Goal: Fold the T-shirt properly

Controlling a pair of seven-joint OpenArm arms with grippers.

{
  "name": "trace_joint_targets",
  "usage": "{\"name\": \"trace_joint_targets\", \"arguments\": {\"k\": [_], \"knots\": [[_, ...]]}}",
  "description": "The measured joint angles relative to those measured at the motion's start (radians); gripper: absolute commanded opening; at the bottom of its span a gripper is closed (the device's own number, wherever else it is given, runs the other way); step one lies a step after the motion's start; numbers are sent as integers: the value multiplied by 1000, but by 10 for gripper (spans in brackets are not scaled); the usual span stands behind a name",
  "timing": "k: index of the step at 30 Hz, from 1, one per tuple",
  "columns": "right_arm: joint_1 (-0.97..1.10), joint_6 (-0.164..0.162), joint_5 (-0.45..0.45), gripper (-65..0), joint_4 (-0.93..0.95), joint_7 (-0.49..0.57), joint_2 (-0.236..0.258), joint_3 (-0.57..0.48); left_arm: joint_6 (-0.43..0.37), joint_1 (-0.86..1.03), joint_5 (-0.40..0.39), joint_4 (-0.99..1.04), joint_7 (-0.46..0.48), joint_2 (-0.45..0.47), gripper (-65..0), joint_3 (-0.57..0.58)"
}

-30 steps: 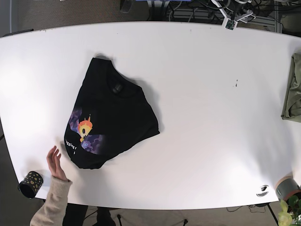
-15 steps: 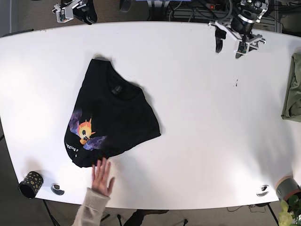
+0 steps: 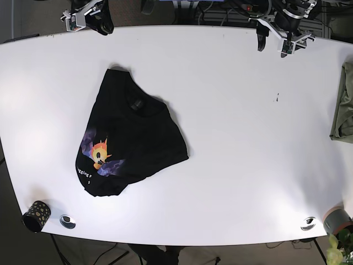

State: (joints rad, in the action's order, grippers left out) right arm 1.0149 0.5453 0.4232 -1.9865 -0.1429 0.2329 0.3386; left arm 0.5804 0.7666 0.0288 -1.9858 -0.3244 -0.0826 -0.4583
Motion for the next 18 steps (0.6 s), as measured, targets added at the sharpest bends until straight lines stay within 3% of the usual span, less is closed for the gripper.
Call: {"name": "trace_joint_targets", "arguments": {"k": [4,8,12,18], "knots": [[-37,-2,2,-582,-1,-45,0,-1,-1,-14,-3,-4,16,0,-272,27],[-87,-2,0,-580,-4,-157,-1,-2,-11,34,0,-7,20,8,-272,151],[-146,1,0,-571,-8,-187,0,-2,12,104,0,-6,17,4,-278,236],[-241,3,0,-387,-11,-272,0,-5,0,52,4,-4,11,11,-337,233]]}}
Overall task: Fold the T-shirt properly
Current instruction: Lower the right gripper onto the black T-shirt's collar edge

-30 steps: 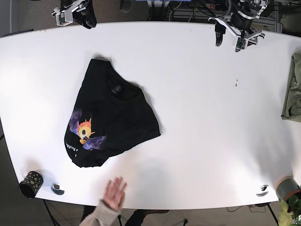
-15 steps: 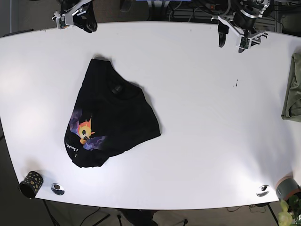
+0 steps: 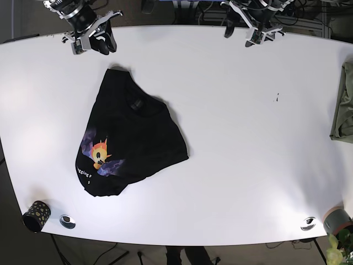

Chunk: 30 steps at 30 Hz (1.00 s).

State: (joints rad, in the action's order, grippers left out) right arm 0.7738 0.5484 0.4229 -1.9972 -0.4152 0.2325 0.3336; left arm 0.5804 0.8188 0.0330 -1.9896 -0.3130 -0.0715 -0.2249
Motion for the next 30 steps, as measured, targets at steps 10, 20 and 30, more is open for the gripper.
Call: {"name": "trace_joint_targets", "arguments": {"k": [10,20,30], "knots": [[-166,59,0,-222,0,-91,2,1,-4,-147,2,-1,8,-3,-199,-2],[-399,137,-8,-187,3,-283,6,-47,-3,-217,106,-1,3,-6,-192,-3],[-616,149,-87,-190,93,-326,44,-295,-3,-321,105,2,3,-8,-192,-141]]}}
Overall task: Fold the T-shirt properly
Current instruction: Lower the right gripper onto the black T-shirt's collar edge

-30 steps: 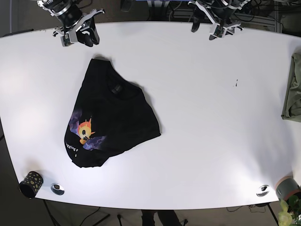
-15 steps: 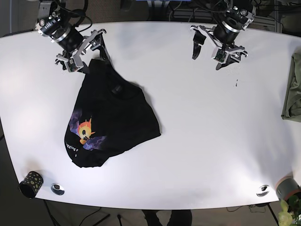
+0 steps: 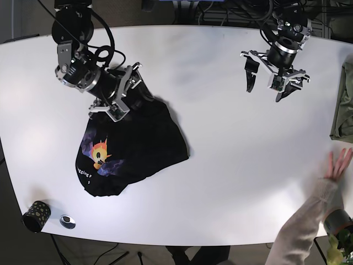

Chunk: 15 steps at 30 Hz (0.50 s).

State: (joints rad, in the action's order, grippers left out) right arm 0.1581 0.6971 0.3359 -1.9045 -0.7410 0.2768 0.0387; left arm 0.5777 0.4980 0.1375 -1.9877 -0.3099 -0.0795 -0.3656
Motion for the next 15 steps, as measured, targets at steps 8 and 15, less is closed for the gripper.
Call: {"name": "trace_joint_targets", "arguments": {"k": [8,15], "knots": [[-110,3,-208,-190,164,5,-69,-133,-1,-12,0,1,-3,-1,-192,-40],[-190,-1,-254,-190,344,91,-97,-137,0,-13,0,1,-3,-3,-192,-43]]}}
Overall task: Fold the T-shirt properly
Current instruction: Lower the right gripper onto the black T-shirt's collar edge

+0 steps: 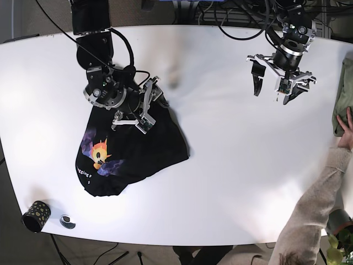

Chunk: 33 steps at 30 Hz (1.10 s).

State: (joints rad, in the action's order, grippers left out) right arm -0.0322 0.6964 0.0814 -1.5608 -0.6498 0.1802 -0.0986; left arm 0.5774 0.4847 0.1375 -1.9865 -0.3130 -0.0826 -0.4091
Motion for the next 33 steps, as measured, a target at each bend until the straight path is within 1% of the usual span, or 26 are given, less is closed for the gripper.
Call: {"name": "trace_joint_targets", "arguments": {"k": [6,10,13,17,20,22,23,24,28,29,30,33], "knots": [[-30,0,-2,-190,126,57,0,-36,0,0,1,0,-1,0,-192,0],[-48,0,3,-190,169,100,-1,-36,0,0,1,1,-1,0,-192,2],[-49,0,4,-190,201,158,-1,-36,0,0,1,1,-1,0,-192,4],[-52,-4,8,-197,253,247,-17,-32,0,-3,1,14,-1,0,-192,4],[-65,-6,17,-266,308,325,-23,-33,0,-21,2,21,-8,0,-192,2],[-69,-4,24,-361,338,365,-23,-33,0,-32,1,22,-4,0,-192,-2],[-71,-5,23,-398,340,368,-21,-32,0,-37,1,22,-4,0,-192,-2],[-71,-7,22,-457,340,367,-21,-32,0,-37,0,21,-3,0,-192,-2],[-68,-12,18,-620,338,364,-19,-32,0,-33,1,21,-1,0,-192,-2],[-66,-11,18,-642,330,357,-19,-32,0,-34,1,22,-3,1,-192,-2],[-64,-10,12,-650,320,352,-20,-32,0,-37,2,21,-5,1,-192,-2],[-50,-5,-61,-650,248,307,-23,-35,0,-60,2,22,-5,3,-192,-3]]}}
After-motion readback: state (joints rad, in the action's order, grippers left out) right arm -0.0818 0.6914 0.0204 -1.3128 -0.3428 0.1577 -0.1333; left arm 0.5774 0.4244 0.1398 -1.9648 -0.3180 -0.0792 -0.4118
